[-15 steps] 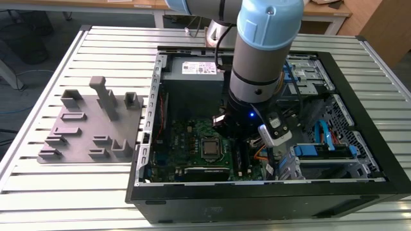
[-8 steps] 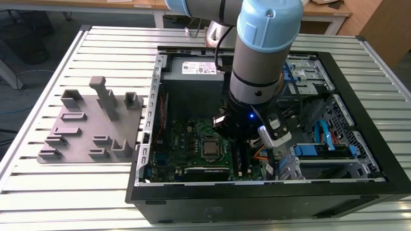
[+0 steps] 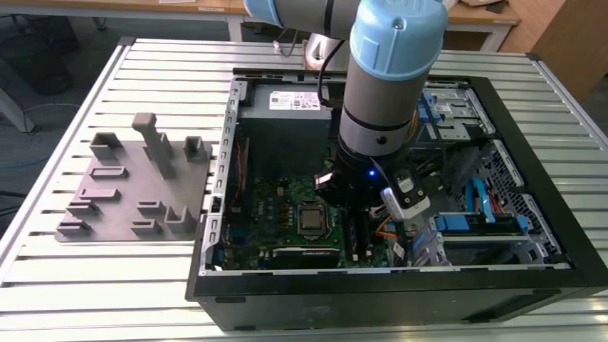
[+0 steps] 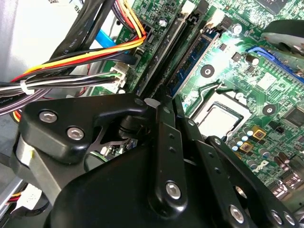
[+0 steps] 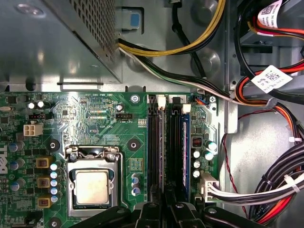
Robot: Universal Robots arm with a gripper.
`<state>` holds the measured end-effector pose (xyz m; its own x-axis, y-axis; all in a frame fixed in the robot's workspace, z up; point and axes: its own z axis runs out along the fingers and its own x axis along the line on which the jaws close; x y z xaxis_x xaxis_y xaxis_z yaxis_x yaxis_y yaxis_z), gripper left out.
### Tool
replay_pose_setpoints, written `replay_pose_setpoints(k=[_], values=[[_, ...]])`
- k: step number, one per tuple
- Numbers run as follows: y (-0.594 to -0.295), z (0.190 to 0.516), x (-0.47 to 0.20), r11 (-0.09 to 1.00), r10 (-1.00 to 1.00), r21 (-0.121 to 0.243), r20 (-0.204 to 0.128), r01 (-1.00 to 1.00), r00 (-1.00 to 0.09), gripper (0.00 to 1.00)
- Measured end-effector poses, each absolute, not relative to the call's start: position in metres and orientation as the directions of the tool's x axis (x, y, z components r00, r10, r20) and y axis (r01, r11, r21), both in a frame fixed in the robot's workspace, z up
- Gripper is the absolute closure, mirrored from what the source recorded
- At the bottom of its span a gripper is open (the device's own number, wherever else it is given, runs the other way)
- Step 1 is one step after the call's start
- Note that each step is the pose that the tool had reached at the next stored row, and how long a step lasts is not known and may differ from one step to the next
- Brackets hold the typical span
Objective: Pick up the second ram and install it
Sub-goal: 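Insert the second ram into the second slot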
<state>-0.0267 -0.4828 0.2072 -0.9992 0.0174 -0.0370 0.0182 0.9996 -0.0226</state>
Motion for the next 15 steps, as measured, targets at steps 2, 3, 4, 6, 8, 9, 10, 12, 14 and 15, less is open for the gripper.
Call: replay_pose_setpoints(k=[2,3,4,6,8,9,10,12,14,15], values=[[-0.483,0.207,-0.027,1.0,0.017,-0.022,-0.037,0.018,-0.999,0.85],[-0.483,0.207,-0.027,1.0,0.017,-0.022,-0.037,0.018,-0.999,0.85],[-0.483,0.207,-0.027,1.0,0.017,-0.022,-0.037,0.018,-0.999,0.79],[-0.483,0.207,-0.027,1.0,0.017,-0.022,-0.037,0.018,-0.999,0.79],[-0.483,0.209,-0.027,1.0,0.017,-0.022,-0.037,0.018,-0.999,0.79],[-0.483,0.213,-0.027,1.0,0.017,-0.022,-0.037,0.018,-0.999,0.79],[-0.483,0.218,-0.027,1.0,0.017,-0.022,-0.037,0.018,-0.999,0.79],[-0.483,0.227,-0.027,1.0,0.017,-0.022,-0.037,0.018,-0.999,0.79],[-0.483,0.236,-0.027,1.0,0.017,-0.022,-0.037,0.018,-0.999,0.79],[-0.483,0.24,-0.027,1.0,0.017,-0.022,-0.037,0.018,-0.999,0.79]])
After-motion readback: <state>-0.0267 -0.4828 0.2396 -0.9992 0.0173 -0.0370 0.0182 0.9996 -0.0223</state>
